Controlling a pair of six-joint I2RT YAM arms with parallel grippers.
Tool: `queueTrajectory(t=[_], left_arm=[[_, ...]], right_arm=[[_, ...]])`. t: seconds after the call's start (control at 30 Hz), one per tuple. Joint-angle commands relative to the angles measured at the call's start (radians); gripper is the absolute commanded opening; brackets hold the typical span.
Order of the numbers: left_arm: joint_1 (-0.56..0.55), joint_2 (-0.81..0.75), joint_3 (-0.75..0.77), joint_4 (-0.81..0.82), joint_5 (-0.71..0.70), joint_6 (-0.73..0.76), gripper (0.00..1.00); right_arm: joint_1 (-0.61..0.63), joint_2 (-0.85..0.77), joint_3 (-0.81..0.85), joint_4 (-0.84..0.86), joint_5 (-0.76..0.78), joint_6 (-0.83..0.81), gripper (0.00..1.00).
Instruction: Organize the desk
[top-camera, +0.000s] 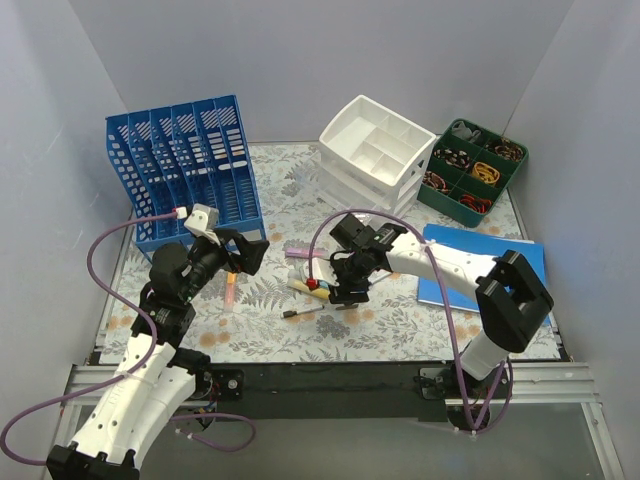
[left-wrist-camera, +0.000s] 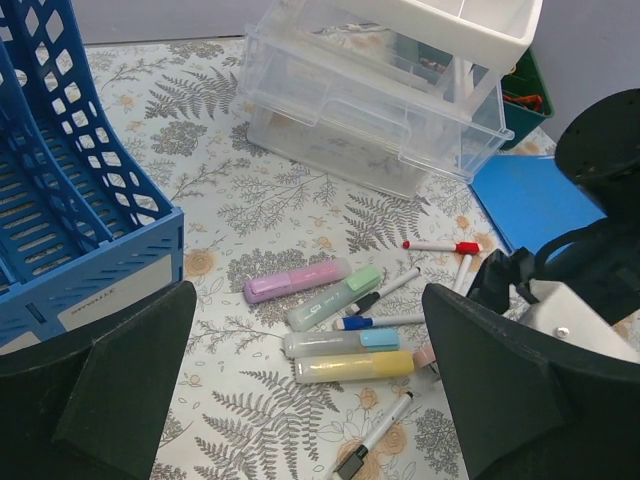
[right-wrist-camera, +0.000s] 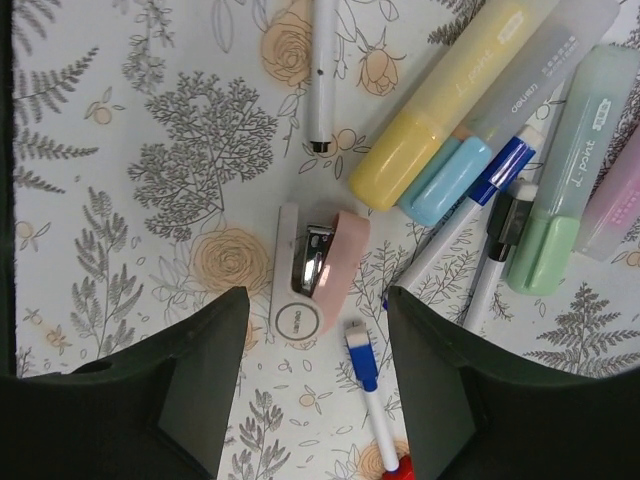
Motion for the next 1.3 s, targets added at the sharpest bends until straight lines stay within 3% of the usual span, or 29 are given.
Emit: queueTrajectory(t=[0.0,0.6,1.0,1.27], left_arm=[[0.004,-0.009,0.003,-0.008,-0.016,0.018,0.98],[0.004,-0.021,0.003,-0.011,-0.011,0.018,0.98],[0.004,-0.024,0.001,-0.011,-0.011,0.018,0.98],[0.004,-0.013,0.003,-0.011,-0.008,0.018,0.98]], right_arm=[[0.016,0.064,0.004,0.056,0.077,0.055,0.66],[0.044,0.167,-0.009,0.044,0.108,0.063,0.63],[0.048,0.129,0.036,-0.022,0.093,0.061,0.31],[0.008,-0.014,0.239,-0.141,0.065,0.046,0.17]])
